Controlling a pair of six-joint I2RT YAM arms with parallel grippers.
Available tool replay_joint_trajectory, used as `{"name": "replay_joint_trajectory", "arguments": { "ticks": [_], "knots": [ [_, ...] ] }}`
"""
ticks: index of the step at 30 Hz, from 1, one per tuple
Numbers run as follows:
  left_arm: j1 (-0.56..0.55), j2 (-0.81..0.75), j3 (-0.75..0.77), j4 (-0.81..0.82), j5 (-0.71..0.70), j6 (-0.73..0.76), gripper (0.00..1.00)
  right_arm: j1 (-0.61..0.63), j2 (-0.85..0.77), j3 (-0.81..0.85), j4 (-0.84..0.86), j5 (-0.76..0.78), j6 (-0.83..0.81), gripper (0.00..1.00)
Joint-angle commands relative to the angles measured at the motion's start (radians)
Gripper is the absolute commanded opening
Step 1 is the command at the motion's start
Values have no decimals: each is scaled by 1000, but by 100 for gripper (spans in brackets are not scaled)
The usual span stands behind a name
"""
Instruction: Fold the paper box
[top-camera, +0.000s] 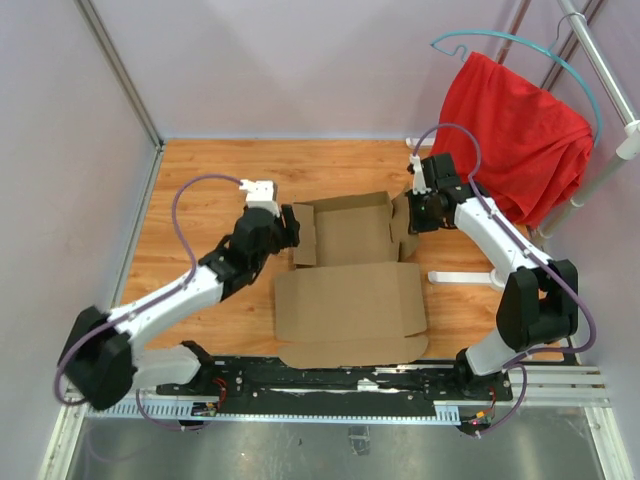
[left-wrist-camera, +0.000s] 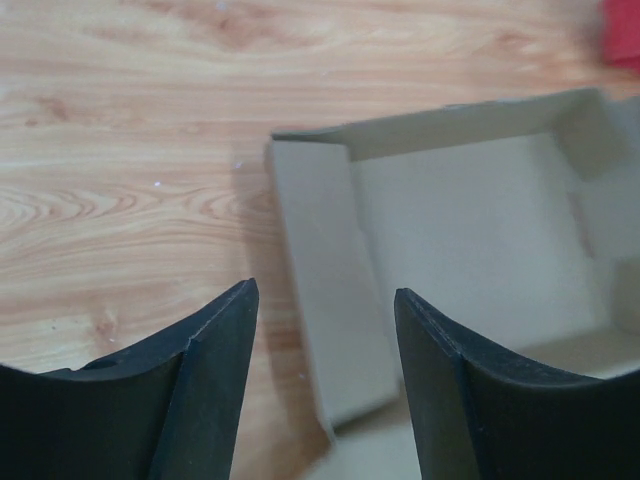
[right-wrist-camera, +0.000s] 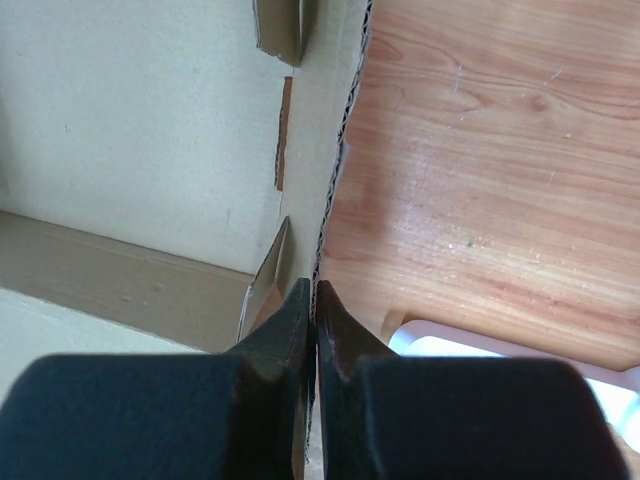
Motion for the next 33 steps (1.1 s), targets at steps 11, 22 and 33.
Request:
{"name": "replay_joint_trajectory", "arguments": {
  "ticks": [11, 22, 33],
  "knots": [
    [124, 499, 379, -364, 282, 7, 65, 28, 3, -15, -12, 20, -4, 4],
    [123, 583, 417, -471, 239, 29, 63, 28, 17, -34, 19, -8, 11, 4],
    [49, 742, 637, -692, -14, 52, 50, 64, 29, -43, 26, 12, 8, 4]
  ]
}}
